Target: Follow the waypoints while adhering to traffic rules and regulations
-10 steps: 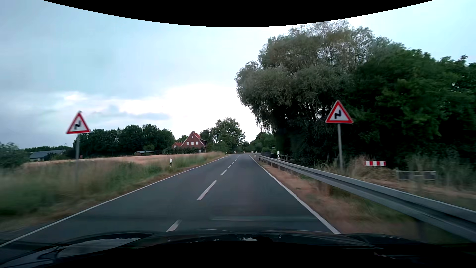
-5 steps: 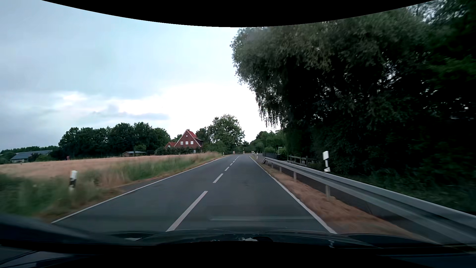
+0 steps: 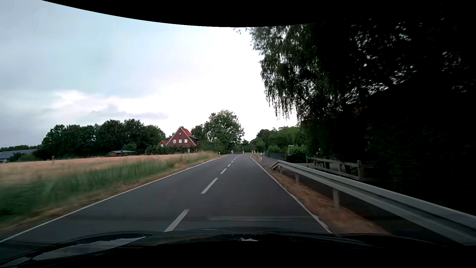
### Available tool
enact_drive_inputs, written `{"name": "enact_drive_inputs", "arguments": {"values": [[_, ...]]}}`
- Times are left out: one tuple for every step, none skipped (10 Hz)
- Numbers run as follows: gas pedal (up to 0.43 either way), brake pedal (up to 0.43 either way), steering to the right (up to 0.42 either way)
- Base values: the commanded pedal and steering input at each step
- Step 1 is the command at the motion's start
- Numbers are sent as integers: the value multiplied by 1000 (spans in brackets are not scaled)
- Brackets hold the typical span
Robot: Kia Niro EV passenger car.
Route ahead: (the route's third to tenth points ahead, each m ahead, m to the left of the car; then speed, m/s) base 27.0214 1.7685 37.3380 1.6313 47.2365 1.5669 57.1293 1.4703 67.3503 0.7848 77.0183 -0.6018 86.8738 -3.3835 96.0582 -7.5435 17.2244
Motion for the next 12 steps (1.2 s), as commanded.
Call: {"name": "enact_drive_inputs", "arguments": {"values": [[87, 0, -1], [87, 0, -3], [79, 0, -4], [79, 0, -4], [79, 0, -4], [79, 0, -4], [79, 0, -4], [87, 0, -4], [87, 0, -4], [87, 0, -4], [87, 0, -4], [98, 0, -3]]}}
